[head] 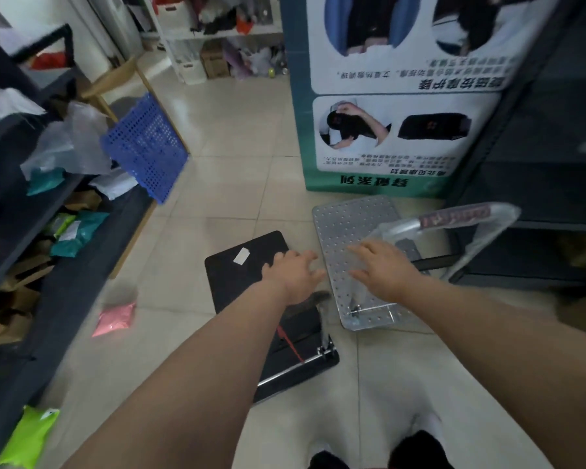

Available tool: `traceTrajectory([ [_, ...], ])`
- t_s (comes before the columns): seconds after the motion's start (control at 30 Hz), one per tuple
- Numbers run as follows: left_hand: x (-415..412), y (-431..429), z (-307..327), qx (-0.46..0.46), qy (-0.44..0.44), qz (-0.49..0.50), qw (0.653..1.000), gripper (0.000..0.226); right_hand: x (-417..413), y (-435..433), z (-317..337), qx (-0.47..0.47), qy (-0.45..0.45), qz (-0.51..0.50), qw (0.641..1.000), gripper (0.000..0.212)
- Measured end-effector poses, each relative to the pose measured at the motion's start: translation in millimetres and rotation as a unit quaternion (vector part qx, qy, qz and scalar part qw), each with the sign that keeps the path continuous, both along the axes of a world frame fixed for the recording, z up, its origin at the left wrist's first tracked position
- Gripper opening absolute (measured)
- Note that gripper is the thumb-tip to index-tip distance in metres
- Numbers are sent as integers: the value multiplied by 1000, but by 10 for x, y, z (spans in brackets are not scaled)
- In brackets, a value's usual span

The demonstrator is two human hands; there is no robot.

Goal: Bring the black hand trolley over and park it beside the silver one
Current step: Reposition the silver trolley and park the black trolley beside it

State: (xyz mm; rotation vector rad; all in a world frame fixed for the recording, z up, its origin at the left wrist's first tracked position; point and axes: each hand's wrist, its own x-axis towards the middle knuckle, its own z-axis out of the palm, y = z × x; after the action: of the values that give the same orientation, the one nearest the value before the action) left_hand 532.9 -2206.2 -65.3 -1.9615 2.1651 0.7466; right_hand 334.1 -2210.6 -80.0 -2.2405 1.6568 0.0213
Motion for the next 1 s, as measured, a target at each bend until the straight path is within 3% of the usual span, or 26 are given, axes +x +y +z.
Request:
traceTrajectory([
  [0.23, -1074, -493, -12, 14, 4, -64, 998, 54, -1283, -267, -15, -9, 18, -96, 995, 59],
  [0.57, -2488, -1187, -224, 29, 7, -41, 999, 54, -2836, -1039, -97, -5, 16, -111, 994, 56],
  [0.8, -2867, -1278, -506, 67, -24, 21, 997, 48, -3297, -1368, -353, 110, -8, -83, 990, 39],
  [1.0, -2885, -1306, -534, 53, -34, 26, 998, 31, -3276, -1472, -542, 92, -67, -75, 991, 26],
])
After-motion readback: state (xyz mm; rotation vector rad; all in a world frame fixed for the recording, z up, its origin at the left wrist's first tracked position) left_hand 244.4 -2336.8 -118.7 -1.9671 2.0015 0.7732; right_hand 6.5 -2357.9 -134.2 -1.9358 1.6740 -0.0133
